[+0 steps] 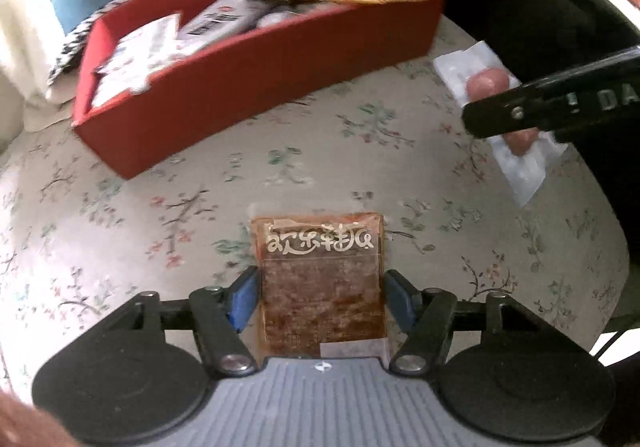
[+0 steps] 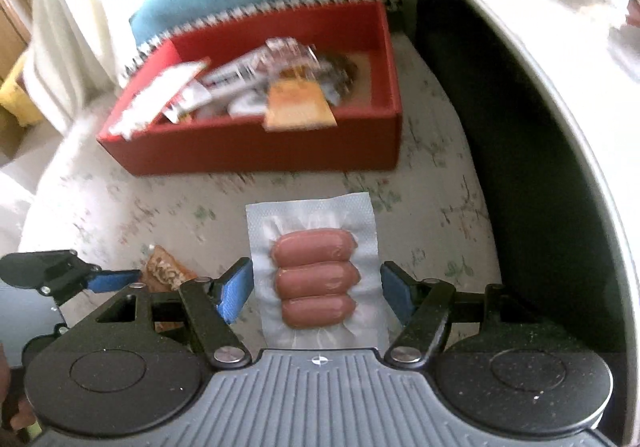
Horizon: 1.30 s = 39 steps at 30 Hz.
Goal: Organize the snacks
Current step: 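Carry the jerky pack with left tool while right tool carries sausage pack to box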
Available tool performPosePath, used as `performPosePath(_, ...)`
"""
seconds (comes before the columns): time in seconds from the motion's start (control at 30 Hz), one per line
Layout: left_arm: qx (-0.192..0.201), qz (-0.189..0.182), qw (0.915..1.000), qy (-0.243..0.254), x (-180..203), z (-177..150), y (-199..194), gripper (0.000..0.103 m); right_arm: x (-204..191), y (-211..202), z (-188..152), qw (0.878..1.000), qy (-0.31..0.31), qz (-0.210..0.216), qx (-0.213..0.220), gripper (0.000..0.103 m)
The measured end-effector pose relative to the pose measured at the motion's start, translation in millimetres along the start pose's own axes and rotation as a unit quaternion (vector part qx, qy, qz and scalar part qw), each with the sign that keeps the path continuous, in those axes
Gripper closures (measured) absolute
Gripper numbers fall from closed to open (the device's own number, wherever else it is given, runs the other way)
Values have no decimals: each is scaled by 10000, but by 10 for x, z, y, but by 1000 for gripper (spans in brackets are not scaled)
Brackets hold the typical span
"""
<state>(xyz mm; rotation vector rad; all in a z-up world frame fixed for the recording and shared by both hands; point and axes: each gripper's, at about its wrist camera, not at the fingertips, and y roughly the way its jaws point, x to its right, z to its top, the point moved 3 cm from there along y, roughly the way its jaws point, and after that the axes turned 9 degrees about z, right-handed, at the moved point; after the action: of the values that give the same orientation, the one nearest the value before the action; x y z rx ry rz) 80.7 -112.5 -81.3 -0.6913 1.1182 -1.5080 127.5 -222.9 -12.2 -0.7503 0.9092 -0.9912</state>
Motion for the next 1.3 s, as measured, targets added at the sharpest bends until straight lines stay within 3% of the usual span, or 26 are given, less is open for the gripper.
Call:
performPosePath(0.4, 818, -43, 9953, -517, -457, 334, -421, 45, -260, -157, 269, 9985, -85, 118, 524, 28)
performPosePath(0.8, 1157, 139, 9909, -681, -661, 494, -562, 44, -334, -169, 509, 9966, -74, 110, 808, 28)
performPosePath(1.3, 1431, 451, 9852, -833, -903, 1106, -413, 44, -280, 26, 1190, 9944, -151, -78, 1043, 28)
